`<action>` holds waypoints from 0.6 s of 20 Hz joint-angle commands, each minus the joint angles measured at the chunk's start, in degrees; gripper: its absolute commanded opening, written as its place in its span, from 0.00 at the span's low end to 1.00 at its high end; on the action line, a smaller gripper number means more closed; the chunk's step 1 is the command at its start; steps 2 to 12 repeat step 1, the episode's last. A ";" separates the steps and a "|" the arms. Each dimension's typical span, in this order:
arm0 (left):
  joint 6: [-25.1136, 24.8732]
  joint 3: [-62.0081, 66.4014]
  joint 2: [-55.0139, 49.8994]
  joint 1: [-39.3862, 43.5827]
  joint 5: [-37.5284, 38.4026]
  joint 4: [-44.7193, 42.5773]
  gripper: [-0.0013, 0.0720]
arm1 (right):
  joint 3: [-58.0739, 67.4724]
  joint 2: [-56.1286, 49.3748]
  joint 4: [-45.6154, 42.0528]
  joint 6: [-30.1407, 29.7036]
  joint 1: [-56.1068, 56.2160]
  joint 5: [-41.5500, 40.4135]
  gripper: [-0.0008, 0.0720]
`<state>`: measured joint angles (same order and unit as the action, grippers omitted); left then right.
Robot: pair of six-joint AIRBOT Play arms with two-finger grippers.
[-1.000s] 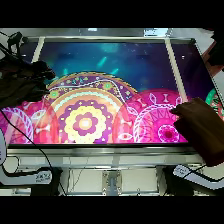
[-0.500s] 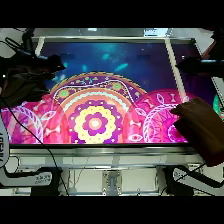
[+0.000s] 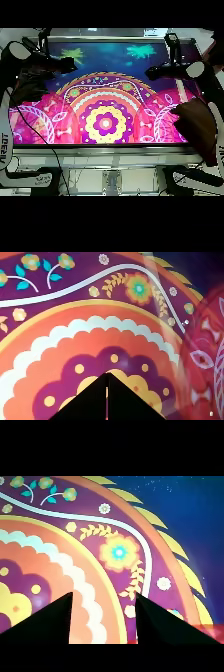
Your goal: Fold the shirts.
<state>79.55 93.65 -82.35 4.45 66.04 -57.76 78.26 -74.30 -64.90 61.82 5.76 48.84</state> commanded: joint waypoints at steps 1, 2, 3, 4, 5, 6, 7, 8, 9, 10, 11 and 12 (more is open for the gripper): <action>-0.04 -0.04 -0.04 0.22 0.33 -0.22 0.04 | -0.11 -0.13 -2.40 -0.37 1.01 -0.81 0.64; -0.04 -0.04 -0.04 0.22 0.33 -0.22 0.04 | -0.11 -0.13 -2.40 -0.37 1.01 -0.81 0.64; -0.04 -0.04 -0.04 0.22 0.33 -0.22 0.04 | -0.11 -0.13 -2.40 -0.37 1.01 -0.81 0.64; -0.04 -0.04 -0.04 0.22 0.33 -0.22 0.04 | -0.11 -0.13 -2.40 -0.37 1.01 -0.81 0.64; -0.04 -0.04 -0.04 0.22 0.33 -0.22 0.04 | -0.11 -0.13 -2.40 -0.37 1.01 -0.81 0.64; -0.04 -0.04 -0.04 0.22 0.33 -0.22 0.04 | -0.11 -0.13 -2.40 -0.37 1.01 -0.81 0.64; -0.04 -0.04 -0.04 0.22 0.33 -0.22 0.04 | -0.11 -0.13 -2.40 -0.37 1.01 -0.81 0.64; -0.04 -0.04 -0.04 0.22 0.33 -0.22 0.04 | -0.11 -0.13 -2.40 -0.37 1.01 -0.81 0.64; -0.04 -0.04 -0.04 0.22 0.33 -0.22 0.04 | -0.11 -0.13 -2.40 -0.37 1.01 -0.81 0.64; -0.04 -0.04 -0.04 0.22 0.33 -0.22 0.04 | -0.11 -0.13 -2.40 -0.37 1.01 -0.81 0.64; -0.04 -0.04 -0.04 0.22 0.33 -0.22 0.04 | -0.11 -0.13 -2.40 -0.37 1.01 -0.81 0.64; -0.04 -0.04 -0.04 0.22 0.33 -0.22 0.04 | -0.11 -0.13 -2.40 -0.37 1.01 -0.81 0.64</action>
